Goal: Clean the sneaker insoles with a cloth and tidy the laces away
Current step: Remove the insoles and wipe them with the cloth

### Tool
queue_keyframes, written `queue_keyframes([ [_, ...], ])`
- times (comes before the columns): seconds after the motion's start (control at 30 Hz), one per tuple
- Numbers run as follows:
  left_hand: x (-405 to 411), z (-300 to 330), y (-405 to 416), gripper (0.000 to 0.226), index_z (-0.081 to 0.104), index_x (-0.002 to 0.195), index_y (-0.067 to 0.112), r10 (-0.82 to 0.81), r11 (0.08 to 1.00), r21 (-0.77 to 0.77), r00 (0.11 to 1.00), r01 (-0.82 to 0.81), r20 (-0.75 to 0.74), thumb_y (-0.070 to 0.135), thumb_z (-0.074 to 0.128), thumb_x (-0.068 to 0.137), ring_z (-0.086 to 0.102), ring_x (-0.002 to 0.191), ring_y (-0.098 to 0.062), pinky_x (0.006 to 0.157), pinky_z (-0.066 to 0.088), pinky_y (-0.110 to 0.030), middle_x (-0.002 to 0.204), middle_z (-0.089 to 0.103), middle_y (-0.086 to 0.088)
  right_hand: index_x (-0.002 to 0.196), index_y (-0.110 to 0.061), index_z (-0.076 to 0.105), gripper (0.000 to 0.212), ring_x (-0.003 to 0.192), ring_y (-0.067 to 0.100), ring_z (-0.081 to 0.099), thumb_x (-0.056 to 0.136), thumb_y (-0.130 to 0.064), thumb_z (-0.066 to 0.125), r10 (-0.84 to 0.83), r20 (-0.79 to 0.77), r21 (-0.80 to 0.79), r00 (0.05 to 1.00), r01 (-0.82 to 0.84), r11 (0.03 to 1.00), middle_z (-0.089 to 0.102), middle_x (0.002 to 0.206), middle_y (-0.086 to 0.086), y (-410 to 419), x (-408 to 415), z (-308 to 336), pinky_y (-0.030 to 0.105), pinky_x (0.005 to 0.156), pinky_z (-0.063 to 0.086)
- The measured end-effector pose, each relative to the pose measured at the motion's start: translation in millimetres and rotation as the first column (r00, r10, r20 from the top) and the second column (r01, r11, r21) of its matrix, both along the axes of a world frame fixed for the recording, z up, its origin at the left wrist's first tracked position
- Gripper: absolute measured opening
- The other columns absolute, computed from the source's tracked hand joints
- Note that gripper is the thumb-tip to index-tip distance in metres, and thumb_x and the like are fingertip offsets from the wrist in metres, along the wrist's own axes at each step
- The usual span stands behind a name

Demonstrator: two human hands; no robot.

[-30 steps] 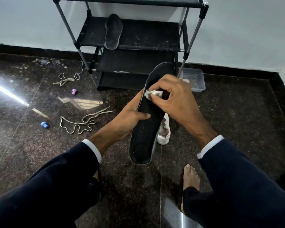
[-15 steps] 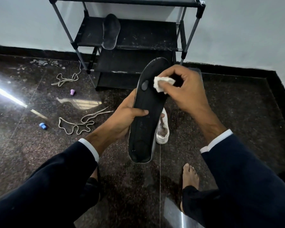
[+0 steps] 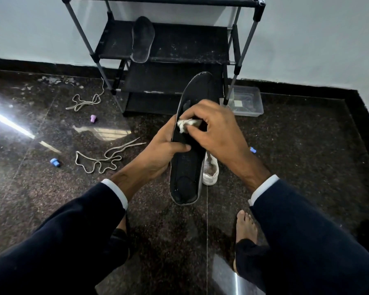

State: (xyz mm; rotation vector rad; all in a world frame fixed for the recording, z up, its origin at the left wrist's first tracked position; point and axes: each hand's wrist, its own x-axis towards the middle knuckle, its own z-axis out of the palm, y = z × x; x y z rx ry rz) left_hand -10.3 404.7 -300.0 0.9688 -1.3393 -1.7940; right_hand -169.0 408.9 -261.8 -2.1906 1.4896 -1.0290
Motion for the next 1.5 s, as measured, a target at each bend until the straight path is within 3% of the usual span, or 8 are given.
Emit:
queue_keyframes([
  [0.3, -1.0, 1.7, 0.4, 0.096, 0.025, 0.156, 0.017, -0.049, 0.999, -0.016, 0.996, 0.050, 0.070, -0.014, 0.054, 0.070, 0.056, 0.124, -0.017, 0.093, 0.052, -0.028, 0.131, 0.057, -0.007, 0.092, -0.009, 0.076, 0.010, 0.081, 0.011, 0.064, 0.082, -0.006, 0.076, 0.012, 0.072, 0.005, 0.997, -0.013, 1.000, 0.068, 0.088, 0.002, -0.3, 0.0, 2.0, 0.026, 0.074, 0.052],
  [0.47, -7.1, 3.9, 4.4, 0.097, 0.025, 0.155, 0.024, -0.115, 0.990, -0.075, 0.991, 0.120, 0.075, -0.028, 0.050, 0.077, 0.058, 0.119, -0.013, 0.097, 0.053, -0.032, 0.130, 0.059, 0.000, 0.093, -0.010, 0.076, 0.010, 0.084, 0.006, 0.062, 0.083, -0.009, 0.076, -0.174, 0.131, -0.101, 0.976, 0.188, 0.977, 0.068, 0.091, 0.001, -5.7, -9.6, 4.4, 0.020, 0.077, 0.050],
  [0.67, 4.7, 0.3, -8.0, 0.100, 0.022, 0.158, 0.017, -0.024, 0.995, -0.091, 0.996, 0.032, 0.081, -0.028, 0.049, 0.073, 0.050, 0.135, -0.017, 0.103, 0.047, -0.031, 0.145, 0.051, -0.006, 0.093, -0.011, 0.076, 0.011, 0.084, 0.013, 0.064, 0.082, -0.008, 0.076, 0.167, -0.012, 0.081, 0.986, -0.165, 0.983, 0.067, 0.091, 0.001, -3.0, -4.4, -1.9, 0.036, 0.074, 0.053],
  [0.87, 1.4, 5.0, -5.0, 0.093, 0.025, 0.156, 0.012, -0.054, 0.991, -0.122, 0.996, 0.062, 0.070, -0.020, 0.053, 0.073, 0.055, 0.122, -0.018, 0.099, 0.050, -0.035, 0.133, 0.056, -0.006, 0.095, -0.010, 0.073, 0.009, 0.084, 0.012, 0.061, 0.086, -0.010, 0.074, -0.112, -0.024, -0.095, 0.993, 0.109, 0.990, 0.065, 0.093, 0.001, -7.1, -18.1, -4.8, 0.034, 0.074, 0.052],
  [1.03, 8.3, 1.7, -8.9, 0.095, 0.028, 0.155, 0.012, -0.017, 0.994, -0.108, 0.992, 0.030, 0.121, -0.018, 0.055, 0.069, 0.054, 0.122, -0.019, 0.099, 0.046, -0.037, 0.128, 0.056, -0.005, 0.096, -0.013, 0.076, 0.013, 0.086, 0.013, 0.065, 0.084, -0.009, 0.073, 0.206, -0.100, 0.119, 0.973, -0.193, 0.974, 0.067, 0.094, -0.001, -7.0, -13.0, -3.6, 0.040, 0.075, 0.054],
  [1.2, 4.3, 6.0, -5.4, 0.091, 0.028, 0.155, 0.013, -0.030, 0.995, -0.096, 0.998, 0.035, 0.057, -0.019, 0.055, 0.074, 0.058, 0.118, -0.027, 0.100, 0.048, -0.053, 0.133, 0.057, -0.012, 0.097, -0.014, 0.075, 0.011, 0.088, 0.015, 0.062, 0.087, -0.012, 0.072, -0.089, -0.125, -0.053, 0.988, 0.083, 0.995, 0.066, 0.096, 0.000, -11.7, -27.9, -5.0, 0.043, 0.077, 0.053],
  [1.4, 9.4, 2.4, -8.8, 0.091, 0.033, 0.152, 0.014, 0.032, 0.997, -0.079, 0.996, -0.025, 0.088, -0.017, 0.055, 0.070, 0.056, 0.119, -0.019, 0.096, 0.047, -0.036, 0.126, 0.059, -0.004, 0.095, -0.014, 0.078, 0.016, 0.084, 0.008, 0.064, 0.082, -0.007, 0.072, 0.211, -0.103, 0.164, 0.972, -0.193, 0.967, 0.068, 0.093, -0.003, -6.1, -18.6, -0.2, 0.034, 0.075, 0.053],
  [1.5, 9.9, 4.4, -9.5, 0.088, 0.035, 0.152, 0.015, 0.042, 0.996, -0.076, 0.999, -0.039, 0.034, -0.022, 0.053, 0.074, 0.057, 0.121, -0.021, 0.096, 0.049, -0.035, 0.131, 0.058, -0.009, 0.095, -0.014, 0.076, 0.012, 0.083, 0.011, 0.062, 0.084, -0.010, 0.072, 0.079, -0.112, 0.065, 0.991, -0.073, 0.995, 0.066, 0.093, -0.002, -9.7, -22.3, -1.4, 0.035, 0.073, 0.052],
])
